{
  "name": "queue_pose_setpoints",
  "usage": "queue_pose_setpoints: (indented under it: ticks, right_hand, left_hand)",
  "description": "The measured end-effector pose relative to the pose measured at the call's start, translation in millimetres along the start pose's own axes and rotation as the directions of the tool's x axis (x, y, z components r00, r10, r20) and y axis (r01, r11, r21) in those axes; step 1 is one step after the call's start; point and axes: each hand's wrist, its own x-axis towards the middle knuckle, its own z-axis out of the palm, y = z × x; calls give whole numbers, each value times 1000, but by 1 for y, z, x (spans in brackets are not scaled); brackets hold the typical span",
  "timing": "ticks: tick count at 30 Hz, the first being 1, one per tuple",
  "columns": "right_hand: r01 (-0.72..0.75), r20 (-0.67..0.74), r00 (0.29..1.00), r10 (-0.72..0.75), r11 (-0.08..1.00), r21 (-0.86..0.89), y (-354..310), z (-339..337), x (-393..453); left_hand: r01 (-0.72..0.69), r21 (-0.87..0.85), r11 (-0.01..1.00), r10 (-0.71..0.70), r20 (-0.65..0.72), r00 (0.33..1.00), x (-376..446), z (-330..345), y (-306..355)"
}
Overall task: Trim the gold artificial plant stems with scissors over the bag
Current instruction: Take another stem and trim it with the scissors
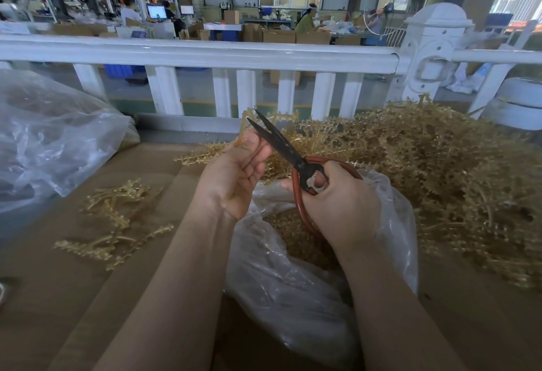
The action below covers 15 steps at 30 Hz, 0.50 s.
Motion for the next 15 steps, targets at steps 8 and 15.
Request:
queue_pose_setpoints:
  ticks: [8,15]
  right_hand:
    - [-11,37,999,13,999,-34,-1,-1,2]
    - [-18,17,1000,18,1000,-21,-2,0,1]
  left_hand:
    - [-5,8,1000,5,-5,1000,1,-2,0]
    - [-5,15,1000,5,4,1000,0,-3,1]
